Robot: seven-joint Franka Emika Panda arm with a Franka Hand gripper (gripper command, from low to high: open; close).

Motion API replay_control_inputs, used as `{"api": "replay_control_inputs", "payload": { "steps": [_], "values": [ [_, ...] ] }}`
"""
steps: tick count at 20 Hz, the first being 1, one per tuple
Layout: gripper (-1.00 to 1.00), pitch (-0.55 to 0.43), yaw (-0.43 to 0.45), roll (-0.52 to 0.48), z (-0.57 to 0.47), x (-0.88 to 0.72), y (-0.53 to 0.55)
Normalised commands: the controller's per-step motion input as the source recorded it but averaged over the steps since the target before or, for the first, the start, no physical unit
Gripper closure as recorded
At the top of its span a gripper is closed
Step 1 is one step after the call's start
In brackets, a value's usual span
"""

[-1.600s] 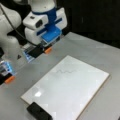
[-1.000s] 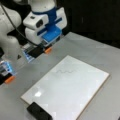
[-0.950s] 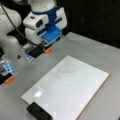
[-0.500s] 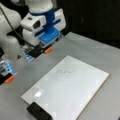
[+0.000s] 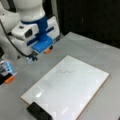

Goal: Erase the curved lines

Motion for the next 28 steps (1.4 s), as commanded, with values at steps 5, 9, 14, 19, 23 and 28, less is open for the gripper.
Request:
{"api": "replay_control_inputs", "payload": {
  "steps": [5,9,14,19,23,28],
  "values": [
    [-1.00,0.153,0.225,0.032,-0.02,0.31,-0.56],
    [-1.00,0.167,0.099,0.068,-0.05,0.30,-0.41],
    [-1.00,0.107,0.078,0.111,-0.16,0.32,-0.41],
    [-1.00,0.048,0.081,0.127,-0.19,0.28,-0.45],
    [-1.00,0.043,0.040,0.083,-0.09,0.23,-0.34],
    [-1.00,0.073,0.035,0.077,-0.07,0.28,-0.26]
  ]
}}
